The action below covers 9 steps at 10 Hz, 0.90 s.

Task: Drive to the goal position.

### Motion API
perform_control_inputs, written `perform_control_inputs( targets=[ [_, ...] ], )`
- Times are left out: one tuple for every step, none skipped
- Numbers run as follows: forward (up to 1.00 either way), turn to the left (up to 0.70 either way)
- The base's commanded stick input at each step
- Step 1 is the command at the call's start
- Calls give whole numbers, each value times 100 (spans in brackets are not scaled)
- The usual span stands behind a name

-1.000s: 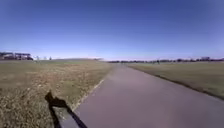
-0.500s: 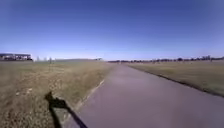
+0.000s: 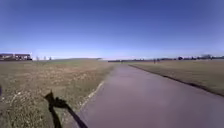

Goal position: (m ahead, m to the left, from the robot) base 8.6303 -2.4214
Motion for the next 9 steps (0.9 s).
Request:
perform_control_inputs(
  targets=[
    [70,0],
    [70,0],
    [70,-18],
    [70,-35],
    [70,-35],
    [70,-35],
    [70,-35],
    [70,-35],
    [70,-35]
  ],
)
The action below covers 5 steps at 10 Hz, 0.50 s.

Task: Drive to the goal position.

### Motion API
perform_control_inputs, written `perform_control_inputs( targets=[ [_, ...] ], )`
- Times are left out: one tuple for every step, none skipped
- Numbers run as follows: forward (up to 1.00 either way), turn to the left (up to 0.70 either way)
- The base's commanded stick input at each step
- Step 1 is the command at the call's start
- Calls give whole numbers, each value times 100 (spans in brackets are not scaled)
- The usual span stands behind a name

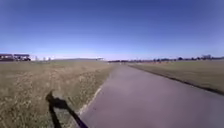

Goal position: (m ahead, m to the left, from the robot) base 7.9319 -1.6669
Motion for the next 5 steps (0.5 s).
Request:
perform_control_inputs(
  targets=[
    [70,-34],
    [70,-23],
    [70,-11],
    [70,0],
    [70,0]
  ],
)
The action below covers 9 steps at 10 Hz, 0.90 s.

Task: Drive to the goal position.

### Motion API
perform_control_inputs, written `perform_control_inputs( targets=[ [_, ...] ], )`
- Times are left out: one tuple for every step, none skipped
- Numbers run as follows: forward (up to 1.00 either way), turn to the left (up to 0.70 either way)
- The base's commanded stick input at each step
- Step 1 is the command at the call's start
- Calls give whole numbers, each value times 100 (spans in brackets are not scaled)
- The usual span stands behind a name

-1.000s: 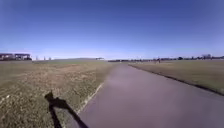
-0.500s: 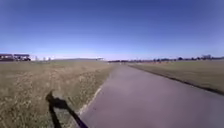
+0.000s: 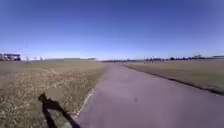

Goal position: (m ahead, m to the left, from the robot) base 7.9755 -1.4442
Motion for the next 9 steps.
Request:
perform_control_inputs(
  targets=[
    [70,0],
    [70,0],
    [70,0],
    [70,0],
    [70,0],
    [70,0],
    [70,0],
    [70,0],
    [70,0]
  ],
)
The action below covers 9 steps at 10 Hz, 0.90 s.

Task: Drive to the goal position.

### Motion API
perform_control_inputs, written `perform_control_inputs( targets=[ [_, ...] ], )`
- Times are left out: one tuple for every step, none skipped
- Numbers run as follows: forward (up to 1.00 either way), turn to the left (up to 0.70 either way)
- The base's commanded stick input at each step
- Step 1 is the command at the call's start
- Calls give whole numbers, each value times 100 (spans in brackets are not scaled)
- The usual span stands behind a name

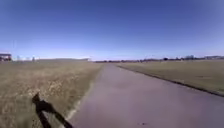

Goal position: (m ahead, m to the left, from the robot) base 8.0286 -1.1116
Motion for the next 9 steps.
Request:
perform_control_inputs(
  targets=[
    [70,0],
    [70,0],
    [70,0],
    [70,0],
    [70,0],
    [70,0],
    [70,0],
    [70,0],
    [70,0]
  ],
)
